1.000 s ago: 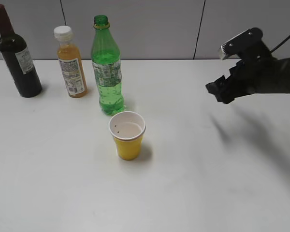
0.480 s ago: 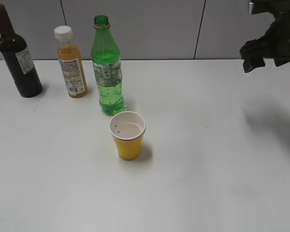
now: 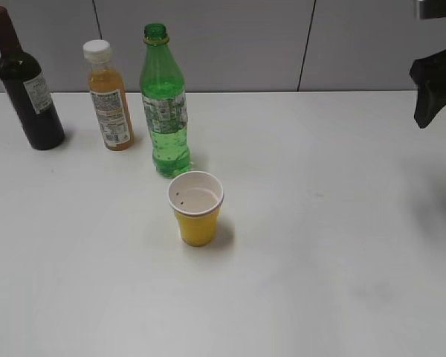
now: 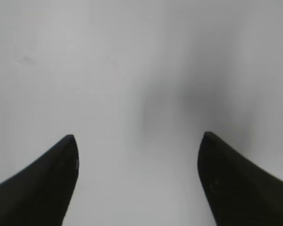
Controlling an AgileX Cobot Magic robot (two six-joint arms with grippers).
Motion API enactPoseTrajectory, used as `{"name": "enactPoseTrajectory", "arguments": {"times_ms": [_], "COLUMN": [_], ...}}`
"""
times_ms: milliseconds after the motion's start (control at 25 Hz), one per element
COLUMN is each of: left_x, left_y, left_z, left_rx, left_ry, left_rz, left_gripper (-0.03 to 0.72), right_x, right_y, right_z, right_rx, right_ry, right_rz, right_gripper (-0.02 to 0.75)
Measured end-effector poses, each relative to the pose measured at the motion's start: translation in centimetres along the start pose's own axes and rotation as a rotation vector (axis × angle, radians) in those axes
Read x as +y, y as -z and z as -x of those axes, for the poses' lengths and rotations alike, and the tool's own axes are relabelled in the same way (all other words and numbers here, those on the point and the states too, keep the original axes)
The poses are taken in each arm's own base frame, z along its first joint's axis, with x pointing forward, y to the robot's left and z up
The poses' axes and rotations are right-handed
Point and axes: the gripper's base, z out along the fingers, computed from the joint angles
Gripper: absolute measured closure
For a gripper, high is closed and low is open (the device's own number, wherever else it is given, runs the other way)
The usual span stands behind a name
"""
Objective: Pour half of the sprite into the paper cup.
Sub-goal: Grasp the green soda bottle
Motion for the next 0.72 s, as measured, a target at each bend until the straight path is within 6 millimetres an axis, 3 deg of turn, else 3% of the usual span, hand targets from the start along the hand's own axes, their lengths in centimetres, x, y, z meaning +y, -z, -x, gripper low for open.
{"name": "enactPoseTrajectory", "arguments": {"times_ms": [200,720], "left_x": [0.0,0.0], "left_y": [0.0,0.0], "left_z": [0.0,0.0], "left_rx": [0.0,0.0], "left_ry": [0.0,0.0], "left_rz": [0.0,0.0], "left_gripper": [0.099,0.099], "right_x": [-0.1,-0.3], "right_y": [2.9,5.4], "right_z": [-2.5,-15.3], "right_rx": [-0.045,-0.064], "right_ry": [0.002,0.01], "right_rz": [0.02,0.022], "right_gripper": [0.146,0.147]}}
